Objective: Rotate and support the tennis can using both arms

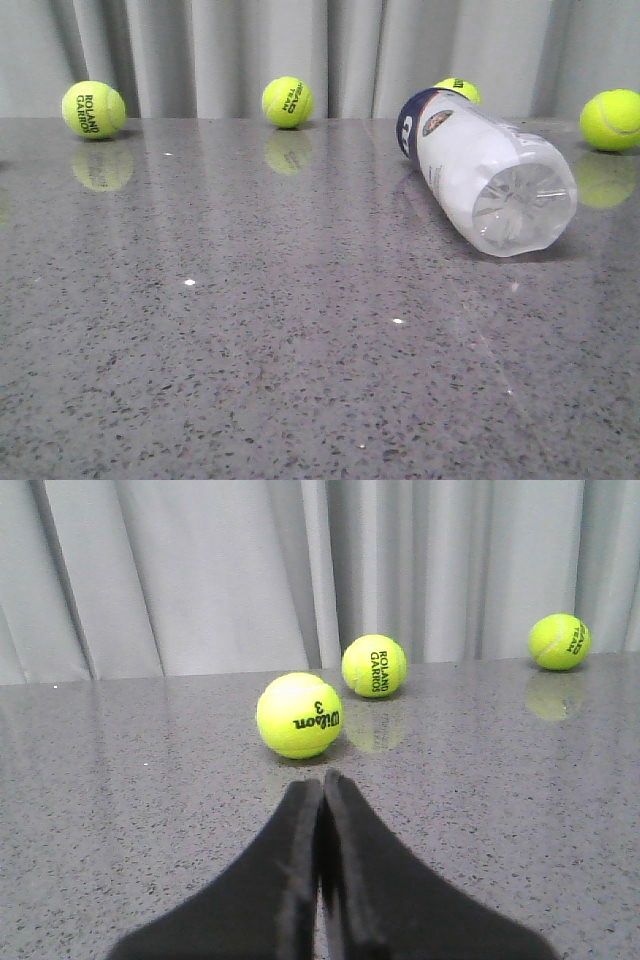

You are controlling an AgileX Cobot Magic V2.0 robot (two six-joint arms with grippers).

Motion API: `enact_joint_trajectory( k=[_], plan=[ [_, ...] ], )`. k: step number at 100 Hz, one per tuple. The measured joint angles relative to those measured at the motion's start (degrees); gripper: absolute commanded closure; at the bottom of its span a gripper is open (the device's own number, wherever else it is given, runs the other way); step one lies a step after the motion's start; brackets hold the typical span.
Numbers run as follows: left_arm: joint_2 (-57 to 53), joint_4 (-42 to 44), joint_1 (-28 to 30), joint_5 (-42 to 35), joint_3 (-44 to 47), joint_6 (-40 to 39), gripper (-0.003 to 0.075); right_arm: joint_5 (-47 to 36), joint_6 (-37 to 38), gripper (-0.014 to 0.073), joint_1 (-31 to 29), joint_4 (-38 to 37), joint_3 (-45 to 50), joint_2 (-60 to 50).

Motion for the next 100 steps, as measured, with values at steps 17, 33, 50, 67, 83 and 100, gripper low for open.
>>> enact_joint_trajectory(
  k=[17, 33, 50, 67, 83, 100],
  plan=[
    [0.0, 0.0, 0.0, 0.0, 0.0, 0.0, 0.074, 0.0, 0.0, 0.0661, 0.0, 0.0, 0.0, 0.0],
    [0.0, 0.0, 0.0, 0.0, 0.0, 0.0, 0.074, 0.0, 0.0, 0.0661, 0.0, 0.0, 0.0, 0.0],
    [0.0, 0.0, 0.0, 0.0, 0.0, 0.0, 0.074, 0.0, 0.0, 0.0661, 0.0, 0.0, 0.0, 0.0],
    [0.0, 0.0, 0.0, 0.0, 0.0, 0.0, 0.074, -0.5, 0.0, 0.0661, 0.0, 0.0, 0.0, 0.0],
    [0.0, 0.0, 0.0, 0.0, 0.0, 0.0, 0.074, -1.3, 0.0, 0.0661, 0.0, 0.0, 0.0, 0.0],
    [0.0, 0.0, 0.0, 0.0, 0.0, 0.0, 0.074, -5.9, 0.0, 0.0661, 0.0, 0.0, 0.0, 0.0]
  ],
)
